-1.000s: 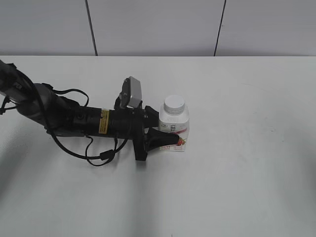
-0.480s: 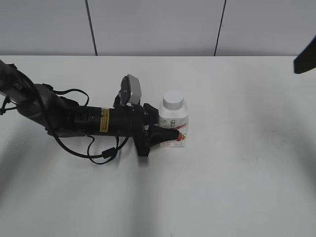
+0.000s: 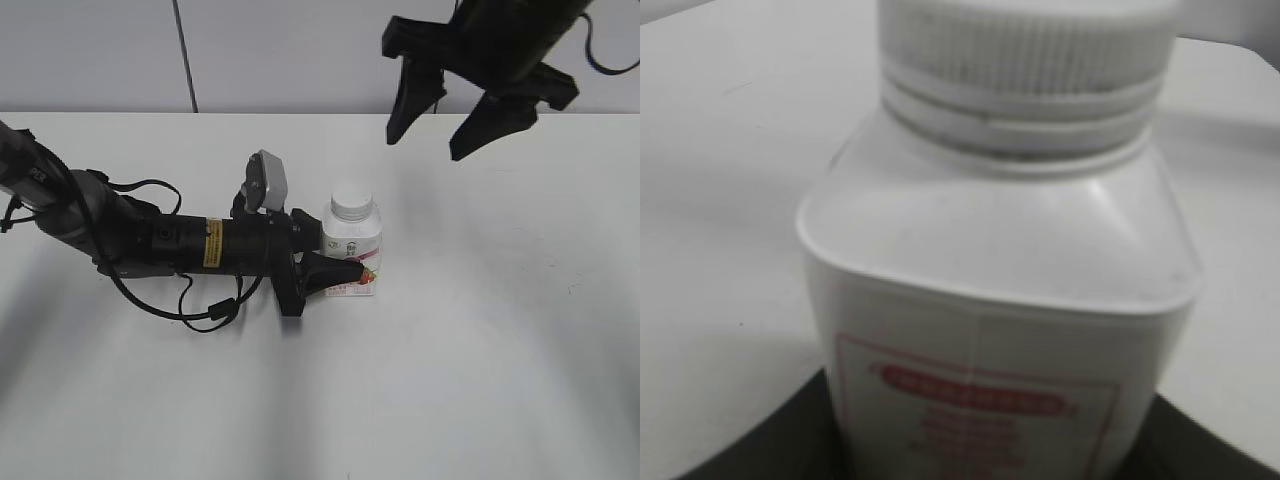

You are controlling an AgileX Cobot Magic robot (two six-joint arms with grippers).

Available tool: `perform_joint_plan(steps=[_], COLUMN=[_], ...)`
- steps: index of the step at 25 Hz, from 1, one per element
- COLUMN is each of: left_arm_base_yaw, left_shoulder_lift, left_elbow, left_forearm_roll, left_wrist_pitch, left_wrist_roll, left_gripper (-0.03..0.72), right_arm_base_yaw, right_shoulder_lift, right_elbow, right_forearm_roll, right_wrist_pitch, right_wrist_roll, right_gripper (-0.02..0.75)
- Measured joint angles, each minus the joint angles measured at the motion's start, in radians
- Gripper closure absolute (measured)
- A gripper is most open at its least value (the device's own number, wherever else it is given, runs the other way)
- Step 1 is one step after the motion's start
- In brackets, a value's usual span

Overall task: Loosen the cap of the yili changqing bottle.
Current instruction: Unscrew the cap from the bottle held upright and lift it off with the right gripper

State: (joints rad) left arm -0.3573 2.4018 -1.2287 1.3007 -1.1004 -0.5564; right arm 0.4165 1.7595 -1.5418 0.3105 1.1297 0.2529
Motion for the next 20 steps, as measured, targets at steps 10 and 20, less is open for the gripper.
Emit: perform_joint_plan(steps=[10,20], left_arm_base_yaw=[-0.002,-0.002], left_shoulder_lift=[-0.003,-0.003], left_elbow=[0.0,0.0], left_forearm_roll=[-0.004,-0.005], left_wrist_pitch=[0.018,0.019], left_wrist_roll=[0.0,0.0], left_gripper=[0.328,0.328], right_arm_base_yaw=[0.081,0.099], right_shoulder_lift=[0.274,0.341], right_elbow=[-0.235,-0.279], right_forearm_roll=[-0.032,-0.083], right_wrist_pitch=[0.028,0.044], right_wrist_roll=[0.029,0.055], right_gripper=[0.212,0.212])
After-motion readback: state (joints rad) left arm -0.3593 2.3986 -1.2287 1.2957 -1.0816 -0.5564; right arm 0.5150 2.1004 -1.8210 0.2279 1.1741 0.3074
